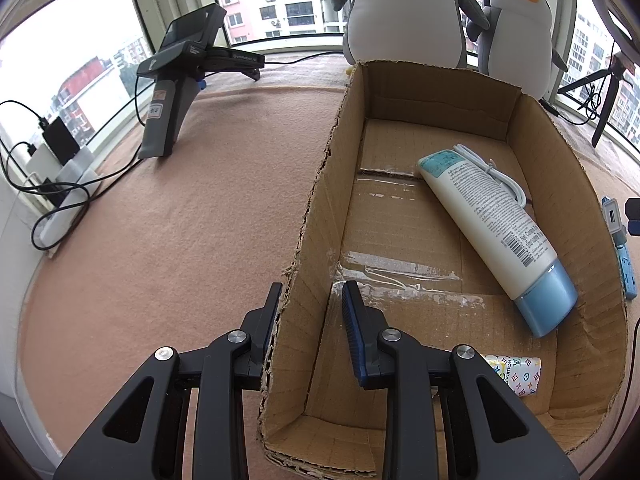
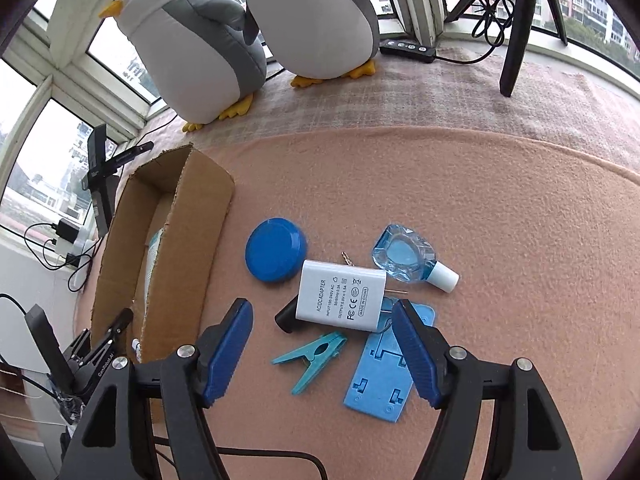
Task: Organize rigid objects
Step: 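Move the right tool to the white USB charger and grasp it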
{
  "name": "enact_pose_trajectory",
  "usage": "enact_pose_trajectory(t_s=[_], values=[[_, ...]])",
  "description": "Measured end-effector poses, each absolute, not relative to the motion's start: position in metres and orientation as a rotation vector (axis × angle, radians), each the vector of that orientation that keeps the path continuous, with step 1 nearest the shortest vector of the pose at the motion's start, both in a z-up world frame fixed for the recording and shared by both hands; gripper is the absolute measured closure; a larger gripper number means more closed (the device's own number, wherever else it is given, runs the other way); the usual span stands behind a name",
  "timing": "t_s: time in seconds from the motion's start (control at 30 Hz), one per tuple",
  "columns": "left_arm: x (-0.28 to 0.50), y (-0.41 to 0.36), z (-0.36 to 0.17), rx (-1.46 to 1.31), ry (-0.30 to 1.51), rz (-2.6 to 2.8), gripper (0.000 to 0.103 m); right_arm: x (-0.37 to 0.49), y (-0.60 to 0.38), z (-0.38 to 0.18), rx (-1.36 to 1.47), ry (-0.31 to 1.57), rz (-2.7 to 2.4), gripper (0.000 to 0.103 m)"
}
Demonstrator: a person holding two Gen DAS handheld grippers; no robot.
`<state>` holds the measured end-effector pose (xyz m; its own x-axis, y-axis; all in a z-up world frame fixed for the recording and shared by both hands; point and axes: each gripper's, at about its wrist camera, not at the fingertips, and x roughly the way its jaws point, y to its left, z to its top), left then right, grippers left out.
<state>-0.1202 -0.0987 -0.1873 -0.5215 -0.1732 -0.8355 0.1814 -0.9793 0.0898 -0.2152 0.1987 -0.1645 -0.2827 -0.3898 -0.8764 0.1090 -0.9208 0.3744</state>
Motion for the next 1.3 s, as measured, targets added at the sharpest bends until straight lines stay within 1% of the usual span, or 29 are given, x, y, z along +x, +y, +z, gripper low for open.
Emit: enact_pose_trajectory(t_s=[0.3, 0.63, 0.67, 0.73, 0.77, 0.8, 0.87, 1.07, 1.23, 1.27, 1.3], values=[[-0.120, -0.098, -0.187, 1.412, 0.010, -2.576, 0.076, -0.227, 0.200, -0.173, 1.691, -0.357, -2.252, 0.035], [-0.120, -0.098, -0.187, 1.411, 0.009, -2.576, 0.076, -0.228, 0.187, -0.175, 1.706, -0.278, -2.255, 0.035], [-0.120, -0.098, -0.187, 1.411, 0.009, -2.576, 0.076, -0.229, 0.187, -0.175, 1.706, -0.276, -2.256, 0.036], [-0.120, -0.098, -0.187, 1.411, 0.007, -2.577, 0.076, -0.229, 0.186, -0.175, 1.709, -0.266, -2.259, 0.045], [-0.121, -0.098, -0.187, 1.411, 0.007, -2.577, 0.076, -0.229, 0.185, -0.175, 1.711, -0.266, -2.254, 0.054], [-0.120, -0.098, -0.187, 1.411, 0.007, -2.577, 0.076, -0.230, 0.186, -0.175, 1.712, -0.276, -2.246, 0.060], [-0.121, -0.098, -0.187, 1.410, 0.005, -2.577, 0.076, -0.230, 0.185, -0.176, 1.709, -0.302, -2.232, 0.060], [-0.121, -0.097, -0.187, 1.409, 0.003, -2.578, 0.076, -0.230, 0.177, -0.178, 1.714, -0.258, -2.231, 0.060], [-0.121, -0.097, -0.187, 1.409, 0.005, -2.578, 0.076, -0.234, 0.174, -0.178, 1.720, -0.288, -2.202, 0.060], [-0.121, -0.097, -0.187, 1.409, 0.006, -2.578, 0.076, -0.234, 0.171, -0.177, 1.723, -0.272, -2.204, 0.060], [-0.121, -0.096, -0.187, 1.409, 0.007, -2.577, 0.076, -0.234, 0.168, -0.176, 1.724, -0.249, -2.211, 0.058]])
